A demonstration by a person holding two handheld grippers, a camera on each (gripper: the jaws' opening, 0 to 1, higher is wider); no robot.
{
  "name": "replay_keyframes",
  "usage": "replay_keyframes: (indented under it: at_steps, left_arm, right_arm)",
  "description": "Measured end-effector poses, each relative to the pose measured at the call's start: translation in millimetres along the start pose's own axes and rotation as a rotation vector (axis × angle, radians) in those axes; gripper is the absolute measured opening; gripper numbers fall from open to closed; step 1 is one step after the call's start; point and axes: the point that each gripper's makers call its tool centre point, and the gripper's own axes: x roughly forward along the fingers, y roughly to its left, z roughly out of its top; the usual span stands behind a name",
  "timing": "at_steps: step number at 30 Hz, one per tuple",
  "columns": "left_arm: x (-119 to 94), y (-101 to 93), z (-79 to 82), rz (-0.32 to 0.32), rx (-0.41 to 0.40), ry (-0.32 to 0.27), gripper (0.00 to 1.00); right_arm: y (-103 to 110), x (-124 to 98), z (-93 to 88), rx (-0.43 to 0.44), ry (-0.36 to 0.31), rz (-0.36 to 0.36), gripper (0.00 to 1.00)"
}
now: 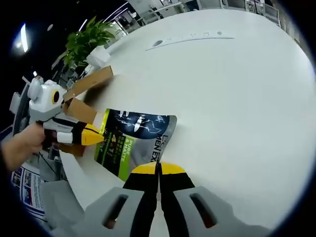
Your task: Operate the shoe box by opening the lid, removing the specified soft item, and placing it in the target area until the item is outside and the box remains undamaged.
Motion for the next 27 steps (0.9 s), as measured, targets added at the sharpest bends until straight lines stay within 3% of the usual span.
replay_keyframes:
  at_steps: [16,24,27]
  left_arm:
    - [0.4,2.3,-2.0,0.017,0.011,-0.019,0.1]
    - [-4.4,-1.1,0.6,0.012,0.037,-0.04,0.2]
    - [-16.0,-10.1,3.7,-0.003,0.048,-0.074,0.22]
  right_arm:
    - [-2.2,4.0,0.4,-0.015,-0.01,0.0,0.04]
    - [-1.2,-2.8,3.0,-0.017,-0.029,-0.006,0.19]
    - [4.4,-13.7,3.7,-0.016,-0.041,0.001,0.2]
